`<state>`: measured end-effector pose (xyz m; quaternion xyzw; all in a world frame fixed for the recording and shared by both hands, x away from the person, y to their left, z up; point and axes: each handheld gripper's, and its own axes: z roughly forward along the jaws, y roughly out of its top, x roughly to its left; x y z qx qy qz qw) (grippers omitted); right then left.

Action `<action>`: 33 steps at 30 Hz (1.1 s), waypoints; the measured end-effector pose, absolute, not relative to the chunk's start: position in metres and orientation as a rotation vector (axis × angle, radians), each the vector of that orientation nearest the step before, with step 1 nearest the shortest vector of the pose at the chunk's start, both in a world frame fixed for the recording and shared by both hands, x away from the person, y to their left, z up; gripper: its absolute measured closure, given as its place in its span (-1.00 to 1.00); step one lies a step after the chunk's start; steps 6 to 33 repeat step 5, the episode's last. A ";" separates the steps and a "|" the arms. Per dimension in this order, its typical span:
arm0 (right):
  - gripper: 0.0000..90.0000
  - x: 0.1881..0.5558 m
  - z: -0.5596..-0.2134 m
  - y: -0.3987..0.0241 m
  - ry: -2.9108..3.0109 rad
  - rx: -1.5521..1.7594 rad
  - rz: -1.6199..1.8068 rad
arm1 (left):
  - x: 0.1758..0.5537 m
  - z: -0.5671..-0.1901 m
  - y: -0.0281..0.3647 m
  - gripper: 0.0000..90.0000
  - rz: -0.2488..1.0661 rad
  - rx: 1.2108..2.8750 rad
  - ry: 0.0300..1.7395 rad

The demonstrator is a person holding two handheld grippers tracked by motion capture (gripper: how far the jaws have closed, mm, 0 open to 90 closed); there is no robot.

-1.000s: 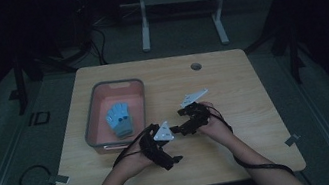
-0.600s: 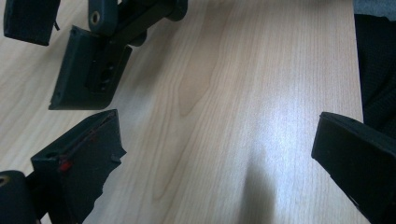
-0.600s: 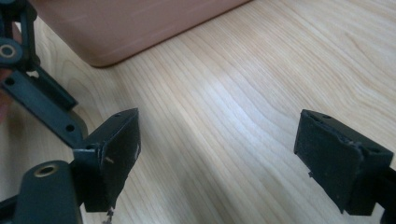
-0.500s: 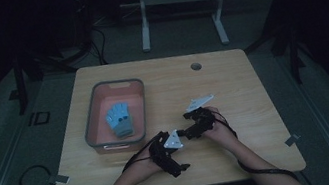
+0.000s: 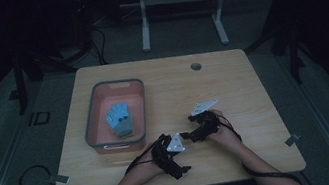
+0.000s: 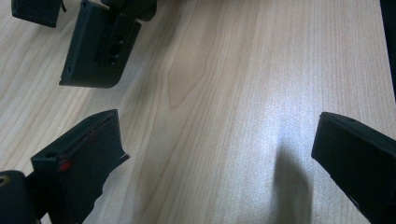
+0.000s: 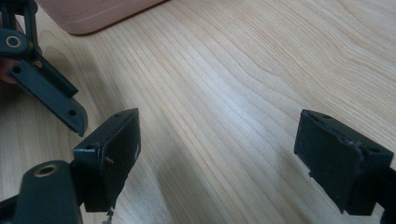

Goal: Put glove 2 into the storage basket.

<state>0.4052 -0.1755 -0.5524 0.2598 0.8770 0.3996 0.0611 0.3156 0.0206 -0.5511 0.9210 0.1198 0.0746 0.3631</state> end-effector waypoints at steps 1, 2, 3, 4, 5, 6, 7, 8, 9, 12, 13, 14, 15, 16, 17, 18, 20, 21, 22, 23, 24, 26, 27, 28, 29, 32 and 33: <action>-0.68 0.405 -0.553 -0.176 2.653 0.784 1.206 | 0.316 -0.551 0.021 -0.96 0.198 2.374 0.304; -0.68 0.405 -0.553 -0.177 2.652 0.787 1.202 | 0.316 -0.550 0.021 -0.96 0.199 2.367 0.307; -0.68 0.405 -0.553 -0.177 2.650 0.791 1.204 | 0.316 -0.550 0.021 -0.96 0.195 2.362 0.310; -0.68 0.405 -0.553 -0.178 2.649 0.792 1.207 | 0.316 -0.550 0.021 -0.96 0.192 2.360 0.311; -0.68 0.405 -0.553 -0.178 2.646 0.793 1.203 | 0.316 -0.550 0.021 -0.96 0.190 2.363 0.310; -0.68 0.405 -0.553 -0.178 2.646 0.793 1.203 | 0.316 -0.550 0.021 -0.96 0.190 2.363 0.310; -0.68 0.405 -0.553 -0.178 2.646 0.793 1.203 | 0.316 -0.550 0.021 -0.96 0.190 2.363 0.310; -0.68 0.405 -0.553 -0.178 2.646 0.793 1.203 | 0.316 -0.550 0.021 -0.96 0.190 2.363 0.310; -0.68 0.405 -0.553 -0.178 2.646 0.793 1.203 | 0.316 -0.550 0.021 -0.96 0.190 2.363 0.310; -0.68 0.405 -0.553 -0.178 2.646 0.793 1.203 | 0.316 -0.550 0.021 -0.96 0.190 2.363 0.310; -0.68 0.405 -0.553 -0.178 2.646 0.793 1.203 | 0.316 -0.550 0.021 -0.96 0.190 2.363 0.310; -0.68 0.405 -0.553 -0.178 2.646 0.793 1.203 | 0.316 -0.550 0.021 -0.96 0.190 2.363 0.310; -0.68 0.405 -0.553 -0.178 2.646 0.793 1.203 | 0.316 -0.550 0.021 -0.96 0.190 2.363 0.310; -0.68 0.405 -0.553 -0.178 2.646 0.793 1.203 | 0.316 -0.550 0.021 -0.96 0.190 2.363 0.310; -0.68 0.405 -0.553 -0.178 2.646 0.793 1.203 | 0.316 -0.550 0.021 -0.96 0.190 2.363 0.310; -0.68 0.405 -0.553 -0.178 2.646 0.793 1.203 | 0.316 -0.550 0.021 -0.96 0.190 2.363 0.310; -0.68 0.405 -0.553 -0.178 2.646 0.793 1.203 | 0.316 -0.550 0.021 -0.96 0.190 2.363 0.310; -0.68 0.405 -0.553 -0.178 2.646 0.793 1.203 | 0.316 -0.550 0.021 -0.96 0.190 2.363 0.310; -0.68 0.405 -0.553 -0.178 2.646 0.793 1.203 | 0.316 -0.550 0.021 -0.96 0.190 2.363 0.310; -0.68 0.405 -0.553 -0.178 2.646 0.793 1.203 | 0.316 -0.550 0.021 -0.96 0.190 2.363 0.310; -0.68 0.405 -0.553 -0.178 2.646 0.793 1.203 | 0.316 -0.550 0.021 -0.96 0.190 2.363 0.310; -0.68 0.405 -0.553 -0.178 2.646 0.793 1.203 | 0.316 -0.550 0.021 -0.96 0.190 2.363 0.310; -0.68 0.405 -0.553 -0.178 2.646 0.793 1.203 | 0.316 -0.550 0.021 -0.96 0.190 2.363 0.310; -0.68 0.405 -0.553 -0.178 2.646 0.793 1.203 | 0.316 -0.550 0.021 -0.96 0.190 2.363 0.310; -0.68 0.405 -0.553 -0.178 2.646 0.793 1.203 | 0.316 -0.550 0.021 -0.96 0.190 2.363 0.310; -0.68 0.405 -0.553 -0.178 2.646 0.793 1.203 | 0.316 -0.550 0.021 -0.96 0.190 2.363 0.310; -0.68 0.405 -0.553 -0.178 2.646 0.793 1.203 | 0.316 -0.550 0.021 -0.96 0.190 2.363 0.310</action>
